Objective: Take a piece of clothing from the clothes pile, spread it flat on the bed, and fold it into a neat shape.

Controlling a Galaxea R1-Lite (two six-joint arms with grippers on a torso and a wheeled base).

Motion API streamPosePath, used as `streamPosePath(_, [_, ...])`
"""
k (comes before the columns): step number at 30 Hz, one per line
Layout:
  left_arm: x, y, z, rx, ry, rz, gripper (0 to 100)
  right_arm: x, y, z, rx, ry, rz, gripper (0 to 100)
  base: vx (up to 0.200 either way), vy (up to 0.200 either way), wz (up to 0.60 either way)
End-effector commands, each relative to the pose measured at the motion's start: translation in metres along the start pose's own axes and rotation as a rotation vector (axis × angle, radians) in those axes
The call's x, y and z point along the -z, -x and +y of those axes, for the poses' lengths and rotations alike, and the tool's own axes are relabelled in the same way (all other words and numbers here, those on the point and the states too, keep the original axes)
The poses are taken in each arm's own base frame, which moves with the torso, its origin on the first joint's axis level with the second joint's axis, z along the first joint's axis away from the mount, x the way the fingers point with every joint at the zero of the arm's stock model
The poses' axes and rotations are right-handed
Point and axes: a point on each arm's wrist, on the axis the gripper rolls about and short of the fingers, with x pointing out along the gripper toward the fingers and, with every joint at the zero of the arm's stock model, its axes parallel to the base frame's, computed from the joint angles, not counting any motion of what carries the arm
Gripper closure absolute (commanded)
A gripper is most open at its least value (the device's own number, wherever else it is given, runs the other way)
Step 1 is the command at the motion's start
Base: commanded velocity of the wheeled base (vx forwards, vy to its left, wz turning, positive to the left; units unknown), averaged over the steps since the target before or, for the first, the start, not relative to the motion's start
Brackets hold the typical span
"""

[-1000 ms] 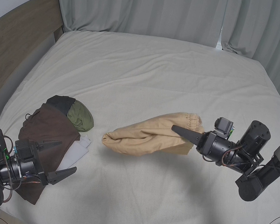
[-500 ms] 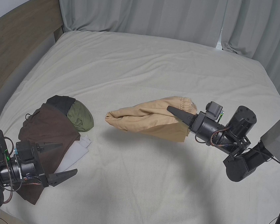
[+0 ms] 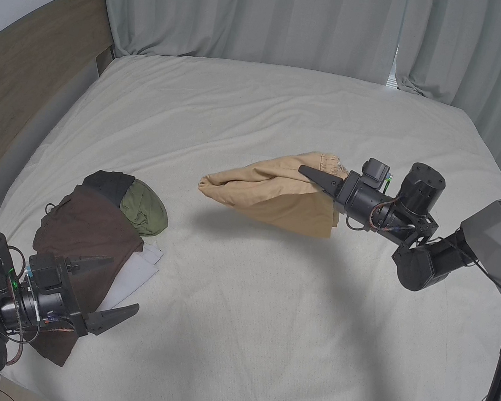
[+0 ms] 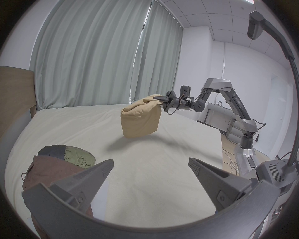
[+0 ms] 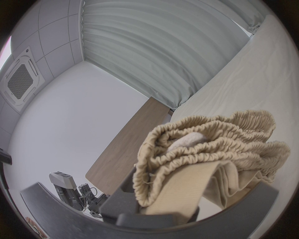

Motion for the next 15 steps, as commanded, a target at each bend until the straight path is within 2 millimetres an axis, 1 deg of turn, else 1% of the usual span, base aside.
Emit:
streamPosePath(1, [0.001, -0.001, 0.0, 0.003, 0.003, 0.004, 0, -0.013, -0.008, -0.011, 0.011, 0.01, -0.018, 100, 0.0, 0.0, 0.0])
streamPosePath(5, [0.001, -0.001, -0.001, 0.006, 0.003, 0.004, 0, -0.02, -0.014, -0.013, 0.014, 0.013, -0.022, 100, 0.0, 0.0, 0.0])
streamPosePath(8, [0.001, -0.001, -0.001, 0.006, 0.002, 0.003, 0, -0.032, -0.018, -0.016, 0.024, 0.013, -0.026, 100, 0.0, 0.0, 0.0])
streamPosePath(15, [0.001, -0.001, -0.001, 0.006, 0.002, 0.003, 0, -0.042, -0.025, -0.027, 0.043, 0.012, -0.03, 100, 0.0, 0.0, 0.0])
